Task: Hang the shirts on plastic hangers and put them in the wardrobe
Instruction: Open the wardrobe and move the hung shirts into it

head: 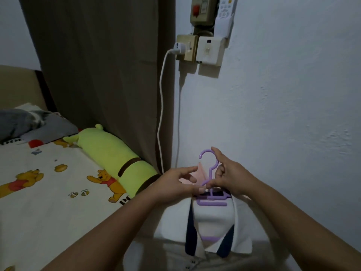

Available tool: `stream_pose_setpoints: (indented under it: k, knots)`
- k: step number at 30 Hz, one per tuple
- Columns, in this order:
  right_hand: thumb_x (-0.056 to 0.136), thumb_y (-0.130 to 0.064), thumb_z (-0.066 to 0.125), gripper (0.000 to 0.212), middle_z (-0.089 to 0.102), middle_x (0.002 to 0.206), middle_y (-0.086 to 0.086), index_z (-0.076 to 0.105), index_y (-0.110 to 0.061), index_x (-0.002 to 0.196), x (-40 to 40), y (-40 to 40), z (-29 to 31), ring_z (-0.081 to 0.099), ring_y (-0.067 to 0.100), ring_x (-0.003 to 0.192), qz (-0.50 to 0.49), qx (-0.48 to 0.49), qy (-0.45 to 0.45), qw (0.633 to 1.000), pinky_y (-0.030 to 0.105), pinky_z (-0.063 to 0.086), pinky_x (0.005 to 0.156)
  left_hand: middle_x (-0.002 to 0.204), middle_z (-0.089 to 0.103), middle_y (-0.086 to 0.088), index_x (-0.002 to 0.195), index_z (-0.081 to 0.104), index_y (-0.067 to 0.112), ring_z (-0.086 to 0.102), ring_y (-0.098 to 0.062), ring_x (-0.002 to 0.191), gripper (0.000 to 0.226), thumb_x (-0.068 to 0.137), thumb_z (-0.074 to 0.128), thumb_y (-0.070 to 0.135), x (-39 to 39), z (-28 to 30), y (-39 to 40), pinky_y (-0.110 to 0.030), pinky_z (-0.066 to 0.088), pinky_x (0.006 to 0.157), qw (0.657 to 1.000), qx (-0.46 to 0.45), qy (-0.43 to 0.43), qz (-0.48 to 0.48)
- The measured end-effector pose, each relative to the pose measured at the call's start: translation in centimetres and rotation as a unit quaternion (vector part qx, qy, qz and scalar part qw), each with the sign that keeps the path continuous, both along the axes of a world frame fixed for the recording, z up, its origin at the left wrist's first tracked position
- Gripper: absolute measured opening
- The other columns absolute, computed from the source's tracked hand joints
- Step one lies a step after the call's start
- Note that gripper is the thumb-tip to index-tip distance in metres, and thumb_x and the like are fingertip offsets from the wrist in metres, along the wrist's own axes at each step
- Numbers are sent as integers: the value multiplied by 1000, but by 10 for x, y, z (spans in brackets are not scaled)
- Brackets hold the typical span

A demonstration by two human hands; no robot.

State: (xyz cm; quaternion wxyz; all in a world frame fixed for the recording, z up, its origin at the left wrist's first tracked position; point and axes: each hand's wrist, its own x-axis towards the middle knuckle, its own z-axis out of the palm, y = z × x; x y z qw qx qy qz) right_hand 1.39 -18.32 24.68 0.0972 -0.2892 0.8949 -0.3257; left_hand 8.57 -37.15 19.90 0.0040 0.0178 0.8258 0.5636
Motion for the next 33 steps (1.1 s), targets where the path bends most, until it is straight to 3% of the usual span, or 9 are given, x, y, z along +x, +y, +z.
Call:
stream_pose_setpoints:
  k: [4,8,10,13,18,21,24,28,33]
  knots:
    - [78,-11,72,103,68,74,11,2,-41,147,-4,-25,-26,59,12,58,46,34,-26,998,19,47,56,108,64,7,141,45,25,61,-11,100,73,77,76,41,4,-28,-17,-31,51,93,996,37,-59,51]
    - [82,-6,66,98,61,72,9,4,-45,146,-5,-56,-67,56,11,61,48,3,-66,997,22,49,60,110,63,3,139,47,22,59,-10,86,59,87,64,44,2,-59,-46,-21,47,68,988,5,-66,136]
    - [85,-4,62,92,54,70,8,9,-51,142,-4,-70,-85,52,11,61,52,-13,-80,995,26,48,62,119,64,1,137,51,17,59,-11,96,57,88,62,45,-1,-82,-61,-22,46,75,975,20,-71,212]
    - [87,-6,60,92,53,67,2,3,-53,142,-4,-89,-101,52,7,57,63,-21,-63,996,17,45,58,133,57,0,135,53,19,54,-14,110,57,90,54,54,-3,-114,-81,-21,45,74,953,32,-101,284]
    - [87,-11,63,93,60,69,2,2,-63,134,-11,-114,-116,62,13,63,72,-39,-39,996,20,52,58,148,42,-13,144,41,9,41,-29,133,60,100,35,49,-14,-143,-96,-34,34,105,936,-13,-206,284]
    - [88,-13,63,90,58,66,-3,2,-65,129,-13,-120,-120,59,5,58,81,-43,-37,995,14,46,55,143,45,-19,140,42,2,45,-32,130,53,103,33,39,-24,-149,-100,-32,38,101,920,36,-272,280]
    - [88,-13,63,91,59,66,-3,1,-67,127,-14,-123,-124,60,0,58,84,-46,-32,995,13,48,55,145,42,-21,141,39,-1,44,-33,130,61,103,30,46,-27,-154,-102,-33,36,104,907,36,-340,245]
    - [88,-13,64,94,61,68,-1,-1,-72,122,-16,-124,-126,61,-1,61,85,-47,-26,995,12,49,57,147,41,-19,143,41,5,44,-34,130,70,98,28,58,-29,-163,-103,-41,34,110,906,55,-369,198]
    - [88,-13,64,95,60,65,-3,-2,-74,120,-15,-123,-125,62,3,61,82,-46,-26,995,15,52,59,151,35,-18,147,35,6,38,-34,135,75,97,25,61,-29,-158,-103,-42,29,112,901,65,-363,227]
